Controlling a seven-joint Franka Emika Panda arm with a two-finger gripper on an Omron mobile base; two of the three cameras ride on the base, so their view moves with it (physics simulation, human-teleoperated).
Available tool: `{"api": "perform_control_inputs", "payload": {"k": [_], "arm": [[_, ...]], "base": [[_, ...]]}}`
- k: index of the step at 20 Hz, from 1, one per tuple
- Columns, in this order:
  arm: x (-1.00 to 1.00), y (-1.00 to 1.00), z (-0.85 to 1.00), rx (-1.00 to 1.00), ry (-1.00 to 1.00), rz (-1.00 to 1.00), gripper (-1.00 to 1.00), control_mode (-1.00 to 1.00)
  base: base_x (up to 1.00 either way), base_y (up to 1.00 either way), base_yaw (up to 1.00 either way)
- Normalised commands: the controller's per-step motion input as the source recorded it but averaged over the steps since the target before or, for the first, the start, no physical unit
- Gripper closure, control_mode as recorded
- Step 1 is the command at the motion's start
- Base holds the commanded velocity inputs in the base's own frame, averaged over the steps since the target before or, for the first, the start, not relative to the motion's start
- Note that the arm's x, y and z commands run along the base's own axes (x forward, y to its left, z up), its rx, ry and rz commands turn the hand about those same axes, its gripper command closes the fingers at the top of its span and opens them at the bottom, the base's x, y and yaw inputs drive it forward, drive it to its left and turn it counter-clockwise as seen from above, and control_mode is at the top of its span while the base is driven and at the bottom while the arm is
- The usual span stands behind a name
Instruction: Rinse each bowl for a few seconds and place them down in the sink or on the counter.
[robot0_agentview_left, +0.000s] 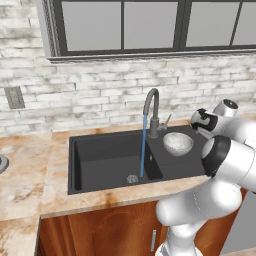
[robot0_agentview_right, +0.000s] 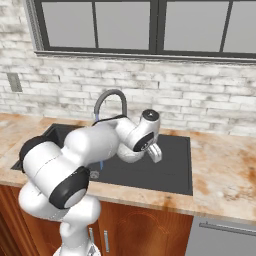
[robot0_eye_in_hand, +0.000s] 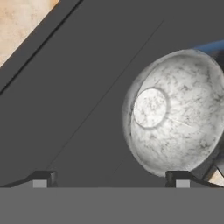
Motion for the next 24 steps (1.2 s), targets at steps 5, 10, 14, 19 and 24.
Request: {"api": "perform_control_inputs", "payload": {"k": [5,10,14,19,24], "arm": [[-0.02,-0.13,0.13,-0.06,0.1,-0.14,-1.0,-1.0],[0.06,-0.08,0.15,-0.06,0.09,-0.19,-1.0,-1.0],[0.02,-0.05,0.1,-0.06,0.04,-0.2,-1.0,-1.0],[-0.04,-0.18,0.17,-0.03,0.0,-0.15,-1.0,-1.0],[-0.2,-0.37,0.3,-0.02,0.0,-0.06,-1.0,-1.0]], "base": [[0.0,0.0,0.0],[0.0,0.0,0.0],[0.0,0.0,0.0],[0.0,0.0,0.0],[0.0,0.0,0.0]]}}
